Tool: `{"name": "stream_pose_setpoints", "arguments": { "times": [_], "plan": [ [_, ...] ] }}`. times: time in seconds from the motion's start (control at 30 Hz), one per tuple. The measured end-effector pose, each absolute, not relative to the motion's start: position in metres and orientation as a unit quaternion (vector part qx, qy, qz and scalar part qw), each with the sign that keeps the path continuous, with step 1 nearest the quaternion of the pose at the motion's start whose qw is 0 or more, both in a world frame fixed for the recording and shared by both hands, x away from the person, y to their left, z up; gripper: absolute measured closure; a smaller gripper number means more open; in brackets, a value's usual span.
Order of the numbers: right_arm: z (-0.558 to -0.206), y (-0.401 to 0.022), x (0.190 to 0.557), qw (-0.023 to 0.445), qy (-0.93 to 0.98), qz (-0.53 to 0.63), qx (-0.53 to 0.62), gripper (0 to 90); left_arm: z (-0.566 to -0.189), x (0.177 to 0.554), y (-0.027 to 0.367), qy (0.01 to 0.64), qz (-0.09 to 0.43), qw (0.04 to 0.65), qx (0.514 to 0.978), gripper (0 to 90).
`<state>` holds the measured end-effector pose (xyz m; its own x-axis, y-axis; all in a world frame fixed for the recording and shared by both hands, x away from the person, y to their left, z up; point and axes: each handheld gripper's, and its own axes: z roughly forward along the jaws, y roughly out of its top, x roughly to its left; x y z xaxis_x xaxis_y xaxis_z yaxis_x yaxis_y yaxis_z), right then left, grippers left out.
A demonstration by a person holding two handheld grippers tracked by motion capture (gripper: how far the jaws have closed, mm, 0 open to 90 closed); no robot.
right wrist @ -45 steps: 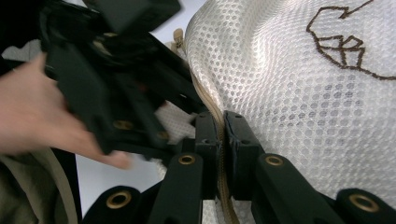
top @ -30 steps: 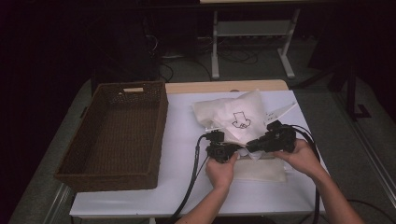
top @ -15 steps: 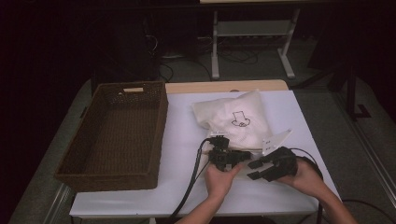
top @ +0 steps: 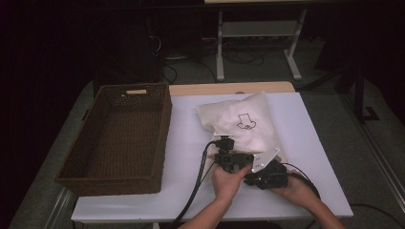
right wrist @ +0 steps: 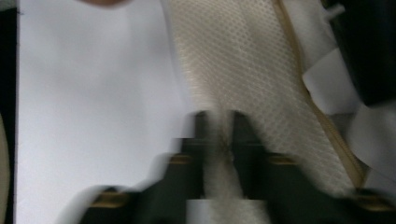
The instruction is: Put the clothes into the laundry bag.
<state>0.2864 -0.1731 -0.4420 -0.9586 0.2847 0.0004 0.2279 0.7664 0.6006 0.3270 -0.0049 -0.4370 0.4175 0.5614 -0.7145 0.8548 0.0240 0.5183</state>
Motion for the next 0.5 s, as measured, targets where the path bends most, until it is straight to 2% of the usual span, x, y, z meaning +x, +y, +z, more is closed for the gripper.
{"name": "stream_pose_setpoints", "arguments": {
  "times": [0.07, 0.13, 0.27, 0.33, 0.5],
  "plan": [
    [-0.442, -0.173, 0.287, 0.036, 0.938, 0.313, 0.141, 89.9, -0.439, 0.331, -0.005, 0.53, -0.148, 0.502, 0.667, 53.1],
    [-0.442, -0.175, 0.289, 0.01, 0.939, 0.314, 0.143, 90.0, -0.442, 0.336, -0.005, 0.543, -0.148, 0.511, 0.649, 62.4],
    [-0.441, -0.177, 0.285, -0.016, 0.942, 0.307, 0.134, 90.0, -0.443, 0.343, -0.005, 0.555, -0.121, 0.505, 0.651, 79.8],
    [-0.44, -0.178, 0.283, -0.031, 0.943, 0.304, 0.128, 90.0, -0.444, 0.347, -0.004, 0.56, -0.116, 0.503, 0.648, 84.1],
    [-0.44, -0.181, 0.277, -0.057, 0.946, 0.3, 0.111, 90.0, -0.448, 0.353, 0.0, 0.57, -0.112, 0.502, 0.64, 86.2]
  ]
}}
